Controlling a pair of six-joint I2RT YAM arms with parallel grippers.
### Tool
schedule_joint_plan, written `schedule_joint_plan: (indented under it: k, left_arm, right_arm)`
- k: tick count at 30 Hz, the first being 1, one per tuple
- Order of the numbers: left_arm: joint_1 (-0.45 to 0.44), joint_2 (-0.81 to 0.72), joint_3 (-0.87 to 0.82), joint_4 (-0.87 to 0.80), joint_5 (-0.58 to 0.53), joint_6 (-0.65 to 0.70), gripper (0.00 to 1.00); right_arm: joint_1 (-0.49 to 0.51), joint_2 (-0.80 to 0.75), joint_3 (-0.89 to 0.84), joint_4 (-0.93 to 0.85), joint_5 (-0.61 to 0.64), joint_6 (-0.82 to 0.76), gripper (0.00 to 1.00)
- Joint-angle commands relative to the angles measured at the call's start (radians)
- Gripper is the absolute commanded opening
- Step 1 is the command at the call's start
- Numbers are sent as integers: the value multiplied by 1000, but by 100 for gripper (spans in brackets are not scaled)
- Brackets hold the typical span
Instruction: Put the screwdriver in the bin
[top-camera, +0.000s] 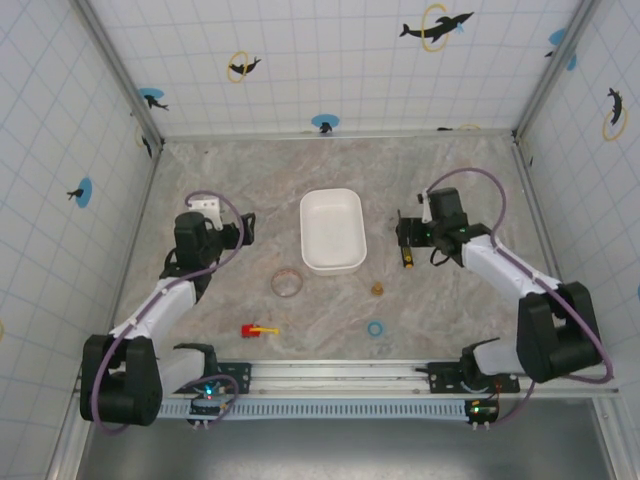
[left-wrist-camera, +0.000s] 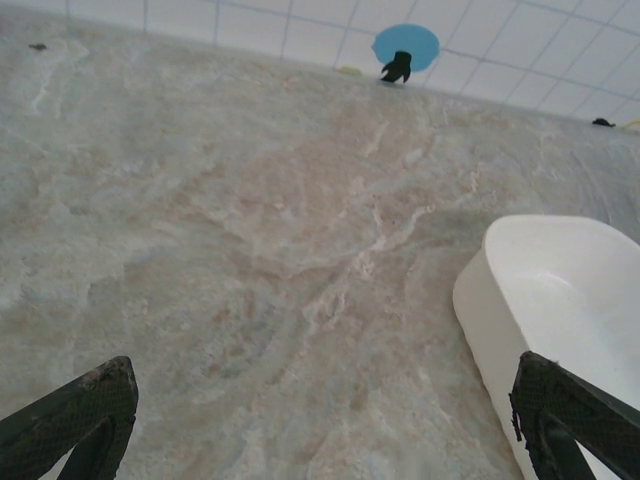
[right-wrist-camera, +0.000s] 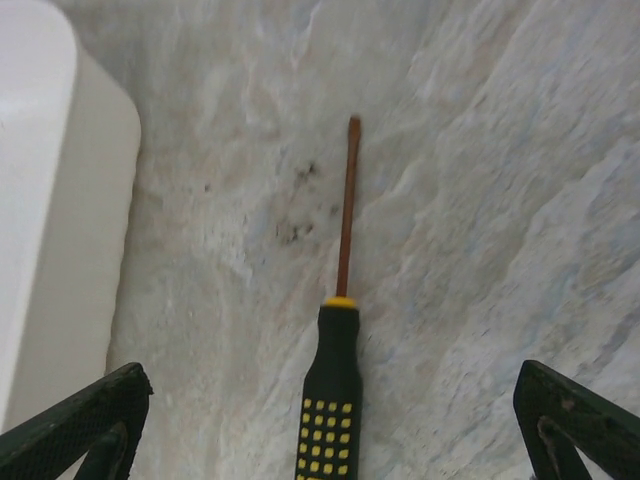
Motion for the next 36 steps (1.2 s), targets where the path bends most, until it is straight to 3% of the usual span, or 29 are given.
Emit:
schedule_joint_plan:
  k: [1,15,31,36]
  left_arm:
    - [-13,16,4,-54,32,-30,98]
    - [-38,28,-4,-78,35,-50,97]
    - [-54,54,-3,-81,26,-55,98]
    - [-56,56,-4,-84,25,-55,97]
  right_arm:
    - [32,67,70,-120,49,16,93]
    - [70,206,106,-172,44,13,61]
    - [71,289,136,-197,61,13,40]
    - [71,302,142,-195,57,16,29]
